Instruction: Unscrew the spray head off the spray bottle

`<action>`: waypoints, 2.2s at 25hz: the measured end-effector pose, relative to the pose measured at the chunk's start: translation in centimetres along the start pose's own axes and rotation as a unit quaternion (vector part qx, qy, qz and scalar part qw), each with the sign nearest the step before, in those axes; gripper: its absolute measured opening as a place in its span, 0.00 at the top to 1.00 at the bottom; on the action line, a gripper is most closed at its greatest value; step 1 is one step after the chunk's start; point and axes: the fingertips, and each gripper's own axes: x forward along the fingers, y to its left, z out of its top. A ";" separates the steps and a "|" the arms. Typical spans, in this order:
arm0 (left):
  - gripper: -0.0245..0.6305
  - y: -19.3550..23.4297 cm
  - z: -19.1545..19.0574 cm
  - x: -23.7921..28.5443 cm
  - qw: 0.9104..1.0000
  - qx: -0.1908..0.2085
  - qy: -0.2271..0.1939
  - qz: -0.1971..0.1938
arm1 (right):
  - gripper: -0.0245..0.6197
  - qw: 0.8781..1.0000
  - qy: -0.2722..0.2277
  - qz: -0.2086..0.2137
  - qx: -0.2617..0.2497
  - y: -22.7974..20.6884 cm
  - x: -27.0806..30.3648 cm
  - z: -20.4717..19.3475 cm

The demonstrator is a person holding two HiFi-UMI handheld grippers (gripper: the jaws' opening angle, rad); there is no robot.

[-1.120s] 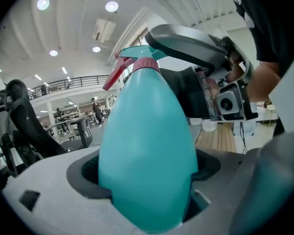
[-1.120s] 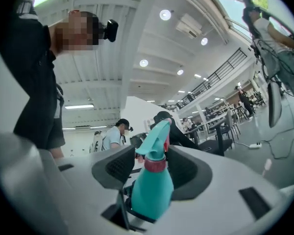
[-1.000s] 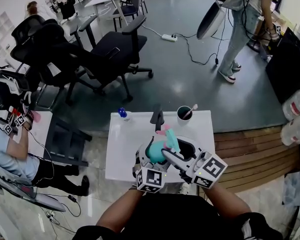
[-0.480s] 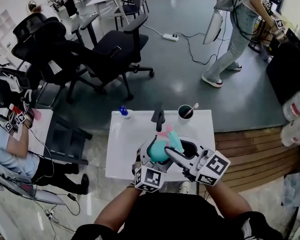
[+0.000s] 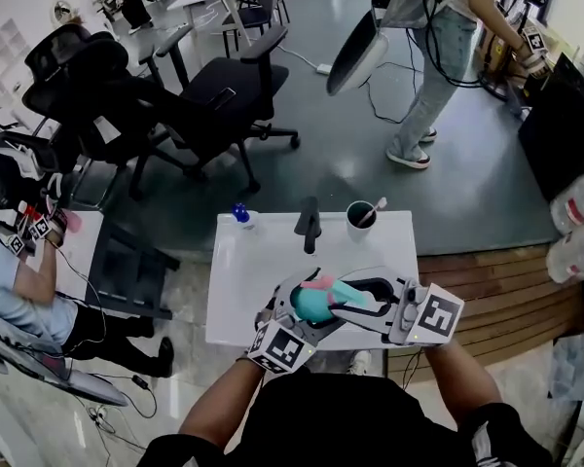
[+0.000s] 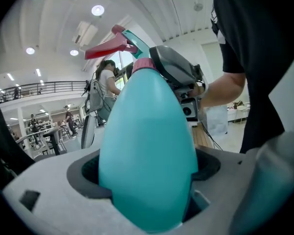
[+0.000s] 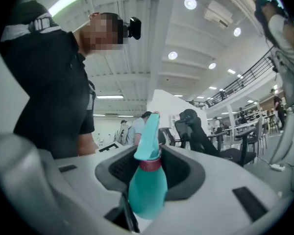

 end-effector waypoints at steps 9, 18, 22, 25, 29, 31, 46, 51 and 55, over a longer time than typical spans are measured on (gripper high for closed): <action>0.25 4.7 -3.1 -0.1 0.983 -0.073 0.071 0.155 | 0.63 0.973 -0.075 -0.194 0.099 -4.8 -0.9 -1.5; 0.25 5.1 -3.3 0.1 0.976 -0.066 0.094 0.187 | 0.72 0.961 -0.057 -0.241 0.125 -5.8 0.4 -2.0; 0.25 4.4 -3.6 0.4 0.977 -0.074 0.094 0.179 | 0.74 0.961 -0.053 -0.242 0.120 -5.7 0.5 -1.9; 0.25 3.6 -3.3 0.4 0.984 -0.086 0.068 0.142 | 0.75 0.970 -0.053 -0.210 0.109 -5.0 0.6 -1.5; 0.25 1.7 -0.6 0.0 0.997 -0.057 0.009 0.054 | 0.75 0.992 -0.044 -0.108 0.040 -2.5 0.5 0.0; 0.25 0.5 0.5 -0.3 0.999 -0.028 -0.014 0.012 | 0.75 0.998 -0.030 -0.045 0.014 -0.8 0.3 0.7; 0.25 3.7 -2.0 0.2 0.985 -0.125 0.006 0.118 | 0.70 0.983 -0.042 -0.167 0.062 -3.2 -0.6 -1.7; 0.25 4.1 -2.4 0.3 0.983 -0.122 0.020 0.139 | 0.70 0.984 -0.015 -0.166 0.060 -3.3 0.5 -1.7; 0.25 4.0 -2.1 0.5 0.983 -0.124 0.015 0.138 | 0.71 0.981 -0.020 -0.178 0.069 -3.5 0.8 -1.7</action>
